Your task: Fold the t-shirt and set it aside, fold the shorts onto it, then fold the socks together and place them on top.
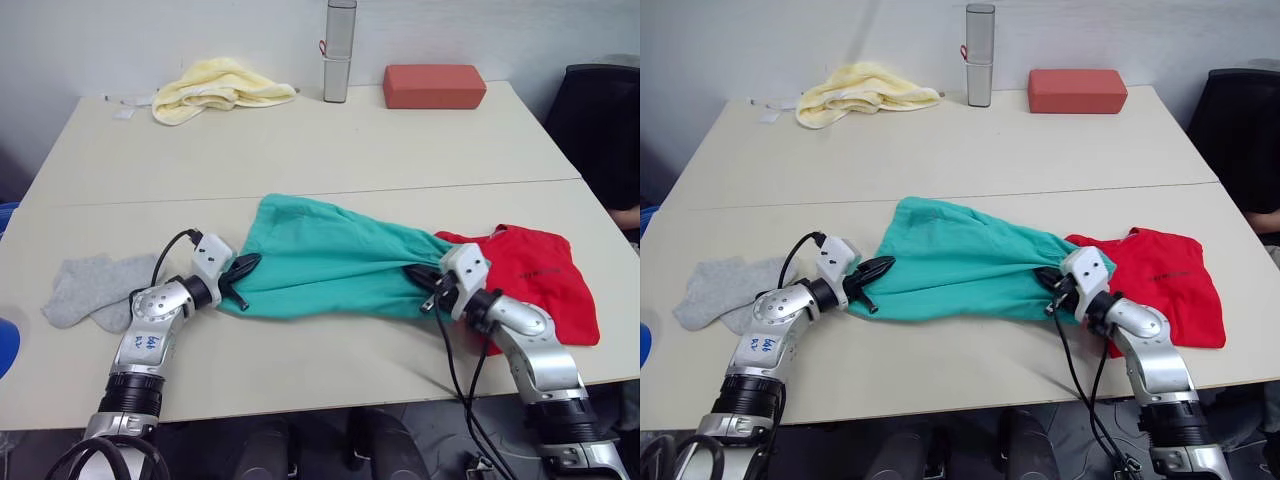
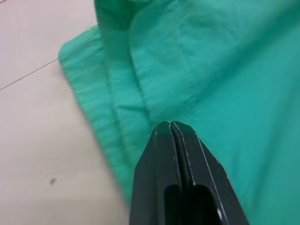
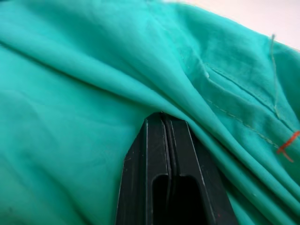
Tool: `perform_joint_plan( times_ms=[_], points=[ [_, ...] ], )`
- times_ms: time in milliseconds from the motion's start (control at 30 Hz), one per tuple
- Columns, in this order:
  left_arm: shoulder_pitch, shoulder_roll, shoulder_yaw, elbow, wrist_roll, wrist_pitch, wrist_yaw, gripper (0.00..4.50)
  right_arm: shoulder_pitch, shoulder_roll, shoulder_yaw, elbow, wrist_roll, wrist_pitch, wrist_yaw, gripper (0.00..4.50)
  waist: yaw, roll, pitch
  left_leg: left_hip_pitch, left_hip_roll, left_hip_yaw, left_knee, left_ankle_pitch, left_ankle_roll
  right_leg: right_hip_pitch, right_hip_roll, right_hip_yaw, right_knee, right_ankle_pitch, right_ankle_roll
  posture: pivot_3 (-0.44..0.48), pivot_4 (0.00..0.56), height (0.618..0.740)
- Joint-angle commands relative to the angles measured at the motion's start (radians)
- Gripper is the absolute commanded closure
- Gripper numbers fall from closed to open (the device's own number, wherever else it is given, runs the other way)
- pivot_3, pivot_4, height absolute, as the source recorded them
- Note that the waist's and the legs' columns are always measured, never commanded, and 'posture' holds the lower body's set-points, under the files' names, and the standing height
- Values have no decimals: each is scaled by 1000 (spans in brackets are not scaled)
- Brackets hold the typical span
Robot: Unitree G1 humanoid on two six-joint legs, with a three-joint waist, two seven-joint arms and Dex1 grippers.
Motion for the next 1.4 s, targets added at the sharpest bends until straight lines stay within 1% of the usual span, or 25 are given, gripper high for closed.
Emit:
perform_joint_plan(
  times_ms=[33,200,267,333,400,500,567,667,733,800,867,933,1033,1100,1233,1333,1400],
  points=[
    [-50,11,18,9,-38,-46,-60,4458,-34,17,-4,-39,56,-31,67,4500,-2,0,0,-1,0,0,0,0,0,-1,0,0,0,0,0,0,150,740],
    [-103,29,35,23,-85,-43,-140,4458,-47,42,63,-87,65,-18,129,4500,-12,0,0,-1,0,0,0,0,0,-1,1,-1,0,0,0,0,150,740],
    [-135,27,57,21,-135,-22,-170,4458,-42,34,91,-115,70,-6,168,4500,-13,0,0,-1,0,0,0,0,0,-1,1,-1,0,0,0,0,150,740],
    [-165,35,69,28,-154,1,-182,4458,-34,17,108,-145,75,5,205,4500,-12,0,0,-1,0,0,0,0,0,-1,1,-1,0,0,0,0,150,740],
    [-183,46,73,29,-164,13,-203,4458,-30,12,95,-163,89,-6,222,4500,-12,0,0,-1,0,0,0,0,0,-1,1,-1,0,0,0,0,150,740],
    [-193,49,81,10,-203,15,-261,4458,-14,19,36,-206,192,29,244,4500,-12,0,0,-1,0,0,0,0,0,0,1,-1,0,0,0,0,150,740],
    [-188,41,68,-13,-220,17,-293,4458,2,7,9,-222,228,49,252,4500,-11,0,0,-1,0,0,0,0,0,0,1,-1,0,0,0,0,150,740],
    [-199,11,23,-12,-189,-11,-300,4500,7,-5,-26,-211,227,52,229,3908,-10,0,0,-1,0,0,0,0,0,0,1,-1,-1,0,0,0,150,740],
    [-228,-18,-1,17,-163,-34,-291,4500,-9,-2,-57,-187,216,46,182,3257,-8,0,0,-1,0,0,0,0,0,0,1,-1,0,0,0,0,150,740],
    [-255,-41,-13,49,-152,-46,-286,4500,-30,1,-80,-158,199,31,145,3257,-8,-1,0,-1,0,0,0,0,0,0,1,-1,0,0,0,0,150,740],
    [-313,-79,-40,124,-112,-67,-257,4500,-65,-10,-101,-92,169,14,112,3257,-9,-1,0,-1,0,0,0,0,0,0,1,-1,0,0,0,0,150,740],
    [-389,-130,-76,233,-56,-97,-216,4500,-100,-34,-95,-7,114,-7,99,3257,-7,-1,0,-1,0,1,1,1,0,0,2,-1,0,0,0,0,150,740],
    [-503,-201,-103,436,14,-155,-154,4500,-138,-35,-77,76,75,-40,104,3862,-1,-1,0,-2,-1,1,1,1,1,0,2,-1,-1,0,0,0,150,740],
    [-565,-233,-101,555,39,-195,-122,4500,-155,-26,-64,107,57,-52,100,4476,-1,-1,1,-2,-1,1,0,1,1,0,3,-1,-2,0,1,0,150,740],
    [-665,-276,-75,762,65,-255,-41,4500,-190,-8,-21,168,-6,-86,87,4476,-14,-2,1,-2,0,2,0,1,1,-1,3,-1,-2,0,1,0,150,740],
    [-693,-269,-82,884,125,-253,93,4500,-202,12,31,218,-66,-121,85,4476,-16,-2,1,-2,0,2,0,1,1,-1,3,-1,-1,0,1,0,150,740],
    [-695,-258,-85,924,155,-251,161,4500,-204,24,32,229,-81,-134,63,4476,-16,-2,1,-2,0,1,0,1,1,-1,3,-1,-1,0,1,0,150,740]
  ],
)
